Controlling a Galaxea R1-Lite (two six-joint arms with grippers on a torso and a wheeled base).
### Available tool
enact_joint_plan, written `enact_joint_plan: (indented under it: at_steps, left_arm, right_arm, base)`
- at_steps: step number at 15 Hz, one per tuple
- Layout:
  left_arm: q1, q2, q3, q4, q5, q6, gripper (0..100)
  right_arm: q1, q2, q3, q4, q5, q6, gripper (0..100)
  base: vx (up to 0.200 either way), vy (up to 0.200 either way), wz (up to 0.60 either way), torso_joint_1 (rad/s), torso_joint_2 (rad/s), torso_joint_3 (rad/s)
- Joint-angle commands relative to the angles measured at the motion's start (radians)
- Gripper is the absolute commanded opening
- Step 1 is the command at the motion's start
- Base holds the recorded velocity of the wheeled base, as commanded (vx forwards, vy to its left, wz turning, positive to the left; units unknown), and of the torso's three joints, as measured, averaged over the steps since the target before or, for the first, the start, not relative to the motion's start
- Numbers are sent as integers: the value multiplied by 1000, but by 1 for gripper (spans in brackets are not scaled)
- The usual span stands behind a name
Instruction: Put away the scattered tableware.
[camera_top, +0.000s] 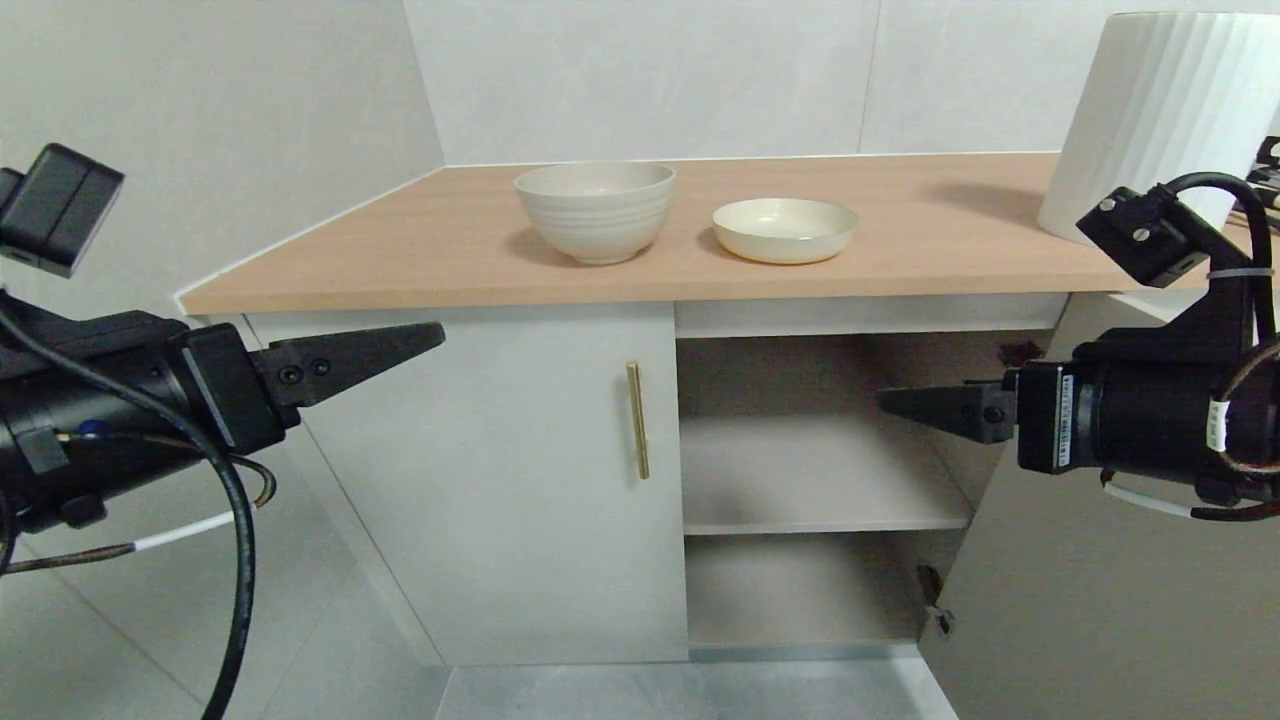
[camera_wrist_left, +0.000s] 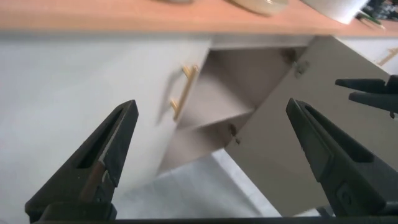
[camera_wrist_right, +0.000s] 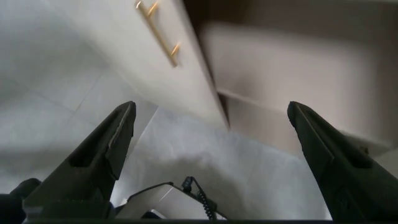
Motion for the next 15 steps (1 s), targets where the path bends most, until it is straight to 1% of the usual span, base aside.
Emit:
enact_joint_plan:
  at_steps: [1,4,7,15]
  left_arm:
    - [1,2,0,-1,0,-1,100]
    - [1,-4,1,-5,2,-2,100]
    - [1,-7,1,-5,2,-4,100]
    - [1,27,1,-5,-1,-5,100]
  right_arm:
    - [1,-13,2,1,5,0,100]
    - [3,-26,2,24,9,-2,100]
    - [3,-45,41,-9,29,-6,100]
    - [0,-26,43,-13,23,-26,100]
  base:
    - [0,0,0,0,0,0]
    - [0,0,0,0,0,0]
    - [0,0,0,0,0,0]
    - [0,0,0,0,0,0]
